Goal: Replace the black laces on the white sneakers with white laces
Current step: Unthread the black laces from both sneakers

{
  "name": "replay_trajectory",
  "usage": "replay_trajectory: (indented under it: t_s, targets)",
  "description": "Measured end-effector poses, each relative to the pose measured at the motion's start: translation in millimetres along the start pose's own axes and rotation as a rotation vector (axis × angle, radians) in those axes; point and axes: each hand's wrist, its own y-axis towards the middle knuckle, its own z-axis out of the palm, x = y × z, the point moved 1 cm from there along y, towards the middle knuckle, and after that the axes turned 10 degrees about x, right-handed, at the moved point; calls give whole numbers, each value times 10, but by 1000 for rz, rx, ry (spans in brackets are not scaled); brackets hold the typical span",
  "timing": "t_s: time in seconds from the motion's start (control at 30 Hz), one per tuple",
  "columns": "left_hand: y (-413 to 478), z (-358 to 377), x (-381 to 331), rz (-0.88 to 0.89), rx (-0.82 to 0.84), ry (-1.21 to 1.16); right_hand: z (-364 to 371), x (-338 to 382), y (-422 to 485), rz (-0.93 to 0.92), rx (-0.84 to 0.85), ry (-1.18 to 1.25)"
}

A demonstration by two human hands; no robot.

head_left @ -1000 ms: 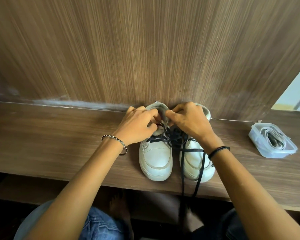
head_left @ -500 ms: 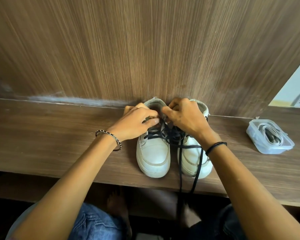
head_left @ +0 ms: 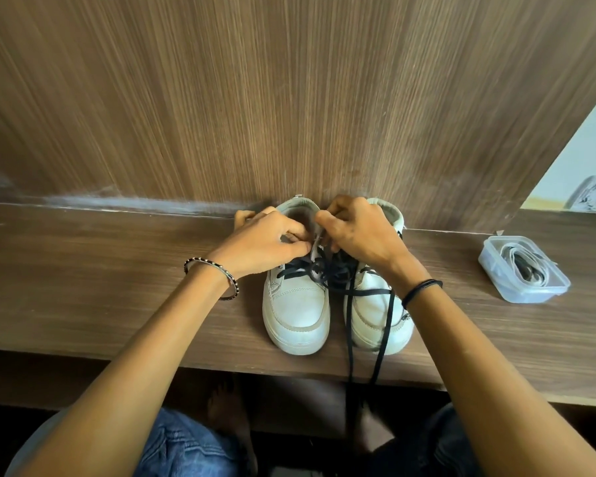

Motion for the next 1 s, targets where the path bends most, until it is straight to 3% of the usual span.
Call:
replay_trajectory:
  t_s: [0.27,0.43,0.53,0.6,0.77,1.0]
  targets:
    - [-54,38,-85,19,-28,260,6,0,-5,-30,6,-45]
    - [-68,-203,-2,-28,-247,-389,-12,-9,-26,-55,10,-80]
    - [-131,-307,65,10,-241,-524,-3,-12,-14,-52,7,-85]
    - [-153,-241,52,64,-139,-447,0,-4,-2,-54,10,-87]
    - [-74,-15,-6,75,2,110,7,-14,10,-49,-4,-104]
    - [-74,29,-5,97,6,172,13,-2,3,-63,6,-119]
